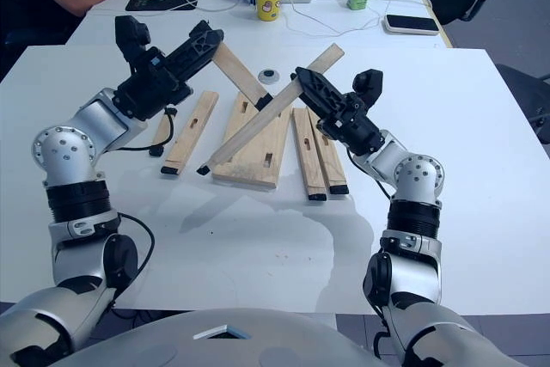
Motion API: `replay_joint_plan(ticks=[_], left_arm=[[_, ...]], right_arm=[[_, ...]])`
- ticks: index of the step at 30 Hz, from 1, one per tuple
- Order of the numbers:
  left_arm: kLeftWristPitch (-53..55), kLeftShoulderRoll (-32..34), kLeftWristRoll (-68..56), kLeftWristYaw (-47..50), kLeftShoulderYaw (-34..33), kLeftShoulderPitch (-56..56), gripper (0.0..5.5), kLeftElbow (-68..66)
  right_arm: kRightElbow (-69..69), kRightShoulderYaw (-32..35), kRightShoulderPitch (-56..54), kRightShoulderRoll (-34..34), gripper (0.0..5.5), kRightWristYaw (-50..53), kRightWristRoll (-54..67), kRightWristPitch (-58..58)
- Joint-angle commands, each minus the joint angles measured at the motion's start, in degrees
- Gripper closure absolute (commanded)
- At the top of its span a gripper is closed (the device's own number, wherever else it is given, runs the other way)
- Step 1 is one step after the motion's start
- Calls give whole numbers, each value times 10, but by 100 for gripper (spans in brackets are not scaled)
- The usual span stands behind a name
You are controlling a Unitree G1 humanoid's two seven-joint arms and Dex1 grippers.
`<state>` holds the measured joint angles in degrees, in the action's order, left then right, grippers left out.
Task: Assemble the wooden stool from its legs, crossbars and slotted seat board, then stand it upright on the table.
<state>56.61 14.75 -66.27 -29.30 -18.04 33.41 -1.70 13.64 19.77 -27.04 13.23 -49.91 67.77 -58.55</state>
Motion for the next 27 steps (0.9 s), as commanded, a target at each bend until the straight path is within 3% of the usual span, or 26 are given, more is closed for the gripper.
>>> replay_joint_plan(ticks=[1,8,11,15,22,27], left_arm=[[10,5,-21,2,-10,-7,370,12],[38,60,-23,-26,-18,-27,271,8],[28,102,20,-68,4,-59,270,0],[-35,139,128,-138,90,-113,270,15],[-310,157,420,-209,303,-158,270,35],[-446,146,548,-219,367,-142,270,-57]], right_arm=[[5,1,0,7,346,-4,-11,9],[22,4,-9,28,346,-26,-20,6],[36,7,-18,45,346,-43,-22,3],[44,14,-19,71,346,-64,-21,0],[39,-30,-36,115,346,-146,-111,94],[86,-45,-77,116,346,-176,-171,168]])
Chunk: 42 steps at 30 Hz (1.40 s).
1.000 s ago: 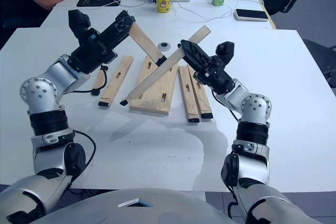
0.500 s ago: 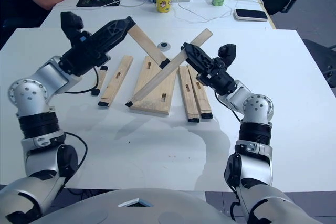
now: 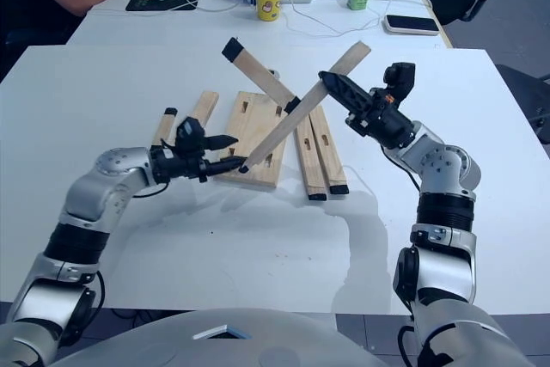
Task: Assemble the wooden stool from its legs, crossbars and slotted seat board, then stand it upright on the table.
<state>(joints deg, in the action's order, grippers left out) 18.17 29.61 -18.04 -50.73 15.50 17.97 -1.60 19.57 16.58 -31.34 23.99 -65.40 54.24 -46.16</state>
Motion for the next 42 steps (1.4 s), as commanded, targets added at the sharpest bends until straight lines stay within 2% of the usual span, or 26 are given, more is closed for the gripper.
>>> replay_joint_plan(ticks=[1,8,15,29,34,42], left_arm=[[-72,-7,81,-2,39,16,270,-80],[-67,-29,129,2,54,22,270,-153],[-58,-27,137,-5,60,11,270,-147],[-45,-32,141,4,57,-1,270,-136],[-45,-33,141,8,57,-8,270,-134],[-42,-31,145,10,60,-10,270,-129]], right_arm=[[34,-20,-40,9,346,-30,-50,60],[67,-81,-57,17,346,-81,-149,150],[89,-90,-54,5,346,-80,-200,226],[113,-140,-92,32,346,-126,-256,262],[117,-121,-105,33,346,-133,-238,240],[56,-166,-54,18,346,-117,-286,292]])
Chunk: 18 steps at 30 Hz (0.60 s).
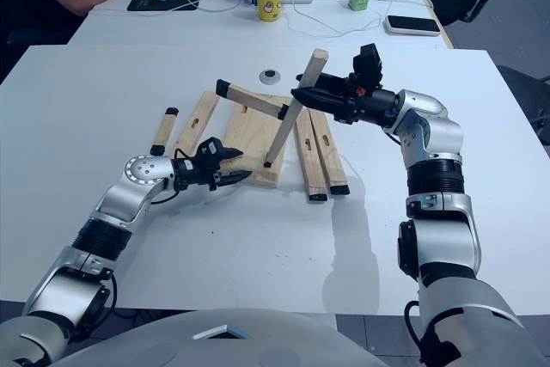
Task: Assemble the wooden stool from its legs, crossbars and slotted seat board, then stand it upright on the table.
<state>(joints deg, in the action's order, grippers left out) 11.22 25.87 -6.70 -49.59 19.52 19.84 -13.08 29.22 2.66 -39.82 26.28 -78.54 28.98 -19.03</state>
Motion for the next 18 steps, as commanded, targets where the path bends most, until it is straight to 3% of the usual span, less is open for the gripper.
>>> replay_joint_plan(ticks=[1,11,18], left_arm=[[29,7,32,-1,20,-29,270,-13],[67,-6,14,18,16,-65,270,35],[81,-15,15,35,12,-83,270,42]], right_arm=[[-53,-33,39,-7,346,18,-36,25],[-131,-74,139,-21,346,83,-63,76],[-78,-118,158,-15,346,101,-108,136]])
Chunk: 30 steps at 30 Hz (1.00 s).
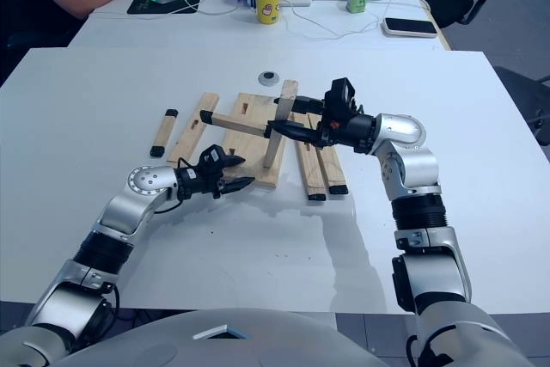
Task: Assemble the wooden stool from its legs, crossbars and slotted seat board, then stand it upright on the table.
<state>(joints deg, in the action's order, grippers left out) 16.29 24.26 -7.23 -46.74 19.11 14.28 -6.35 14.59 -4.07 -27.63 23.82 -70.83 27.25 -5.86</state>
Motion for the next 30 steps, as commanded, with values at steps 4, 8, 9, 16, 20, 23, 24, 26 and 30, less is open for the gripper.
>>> replay_joint_plan(ticks=[4,8,9,16,20,23,24,26,30], left_arm=[[31,-1,26,16,14,-21,270,-36],[27,-8,30,26,14,-16,270,-53],[28,-11,30,27,14,-17,270,-58],[26,-14,30,29,12,-19,270,-80],[25,-20,29,32,10,-18,270,-85],[24,-28,31,40,8,-12,270,-100],[26,-30,34,45,7,-9,270,-106],[27,-36,37,54,4,-2,270,-124],[31,-45,37,74,-5,2,270,-138]], right_arm=[[103,-54,29,12,346,24,-82,20],[105,-52,30,8,346,22,-61,10],[103,-48,28,5,346,23,-53,7],[79,-23,11,4,266,18,-21,-26],[70,0,3,0,246,27,-12,-37],[66,3,11,11,246,33,-30,-37],[66,-2,16,20,246,34,-45,-30],[71,-11,33,46,246,29,-75,-15],[97,-16,49,88,246,13,-115,6]])
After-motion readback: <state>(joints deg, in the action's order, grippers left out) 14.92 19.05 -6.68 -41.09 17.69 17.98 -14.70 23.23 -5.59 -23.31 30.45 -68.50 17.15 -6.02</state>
